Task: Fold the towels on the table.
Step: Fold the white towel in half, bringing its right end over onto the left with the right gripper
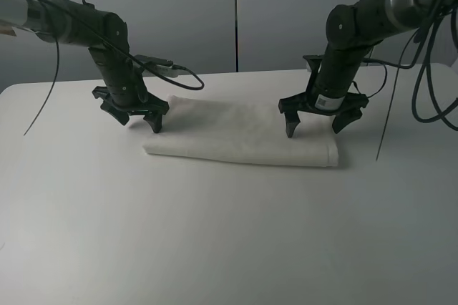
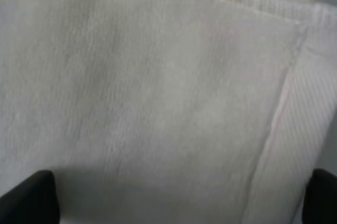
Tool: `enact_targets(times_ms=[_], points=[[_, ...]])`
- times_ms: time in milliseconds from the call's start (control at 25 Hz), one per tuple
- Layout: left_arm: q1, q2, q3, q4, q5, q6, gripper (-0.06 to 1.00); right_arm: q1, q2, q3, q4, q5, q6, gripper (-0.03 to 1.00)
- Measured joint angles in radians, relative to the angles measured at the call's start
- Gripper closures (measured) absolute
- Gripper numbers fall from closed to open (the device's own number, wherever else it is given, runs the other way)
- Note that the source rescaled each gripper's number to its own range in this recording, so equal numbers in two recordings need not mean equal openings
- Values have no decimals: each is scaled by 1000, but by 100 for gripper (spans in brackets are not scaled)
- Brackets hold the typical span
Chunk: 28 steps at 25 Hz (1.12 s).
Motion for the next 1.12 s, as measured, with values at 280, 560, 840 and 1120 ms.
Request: enact_targets(times_ms=[280, 560, 840, 1120], points=[[0, 0, 0, 0, 0, 10, -3, 0, 18, -2, -9, -27, -5, -3], [0, 0, 0, 0, 1, 10, -3, 0, 35, -5, -11, -41, -13, -3], [0, 0, 0, 0, 1, 10, -3, 0, 50, -17, 20, -38, -19, 36], [0, 0, 0, -5, 1, 10, -3, 10, 52, -17, 73, -48, -23, 93]])
